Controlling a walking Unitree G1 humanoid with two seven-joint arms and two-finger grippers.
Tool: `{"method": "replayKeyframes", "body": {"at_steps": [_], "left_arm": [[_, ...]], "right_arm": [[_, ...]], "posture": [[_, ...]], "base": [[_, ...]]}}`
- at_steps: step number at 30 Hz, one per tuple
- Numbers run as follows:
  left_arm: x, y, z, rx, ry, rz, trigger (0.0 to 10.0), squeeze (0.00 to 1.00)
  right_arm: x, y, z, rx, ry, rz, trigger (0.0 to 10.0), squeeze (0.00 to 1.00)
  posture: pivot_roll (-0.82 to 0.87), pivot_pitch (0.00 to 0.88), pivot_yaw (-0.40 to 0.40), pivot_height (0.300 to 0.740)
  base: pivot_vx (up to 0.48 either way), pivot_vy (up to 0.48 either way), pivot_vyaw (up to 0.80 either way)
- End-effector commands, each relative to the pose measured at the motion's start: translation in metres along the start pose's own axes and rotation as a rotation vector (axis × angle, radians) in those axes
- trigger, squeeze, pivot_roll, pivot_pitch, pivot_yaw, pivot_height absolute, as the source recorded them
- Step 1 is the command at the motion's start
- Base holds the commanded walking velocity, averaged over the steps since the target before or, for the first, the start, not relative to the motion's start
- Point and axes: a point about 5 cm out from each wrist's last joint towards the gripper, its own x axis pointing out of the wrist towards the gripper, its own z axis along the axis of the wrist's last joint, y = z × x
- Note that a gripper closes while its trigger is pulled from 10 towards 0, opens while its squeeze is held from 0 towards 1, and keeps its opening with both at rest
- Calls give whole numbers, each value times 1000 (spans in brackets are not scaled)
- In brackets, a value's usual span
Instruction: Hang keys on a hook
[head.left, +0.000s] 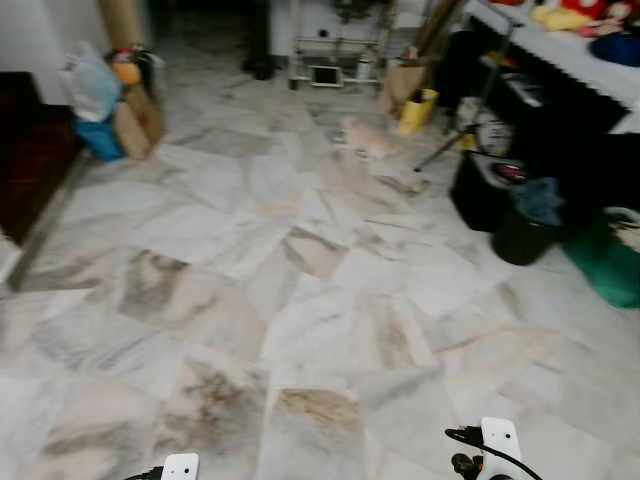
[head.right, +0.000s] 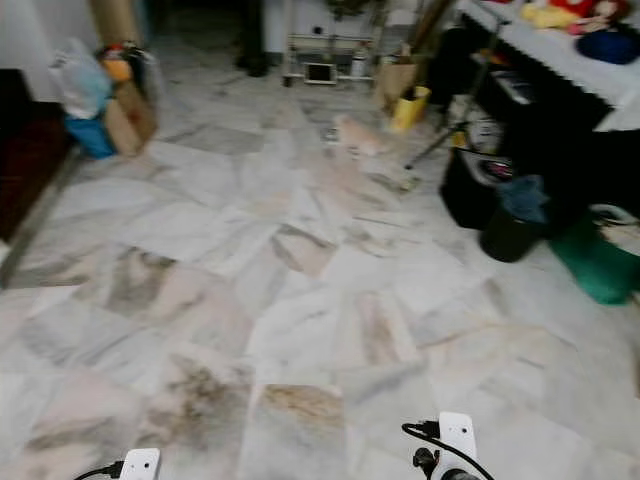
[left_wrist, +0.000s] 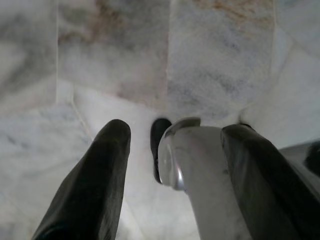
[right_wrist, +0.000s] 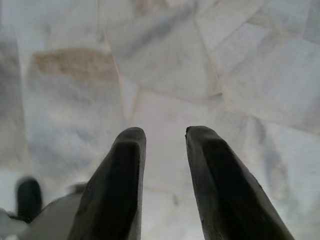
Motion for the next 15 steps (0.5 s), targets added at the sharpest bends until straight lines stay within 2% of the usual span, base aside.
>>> {"method": "replayKeyframes", "body": {"at_steps": [1, 15], "left_arm": [[1, -5, 2, 1, 1, -14, 10000, 0], [1, -1, 2, 40, 11, -19, 10000, 0]], "right_arm": [[-2, -7, -6, 8, 18, -23, 10000, 0], [-2, -4, -8, 25, 17, -31, 10000, 0]], "posture": [[71, 0, -74, 726], [59, 0, -49, 726]], "base": [[0, 0, -769], [0, 0, -766]]}}
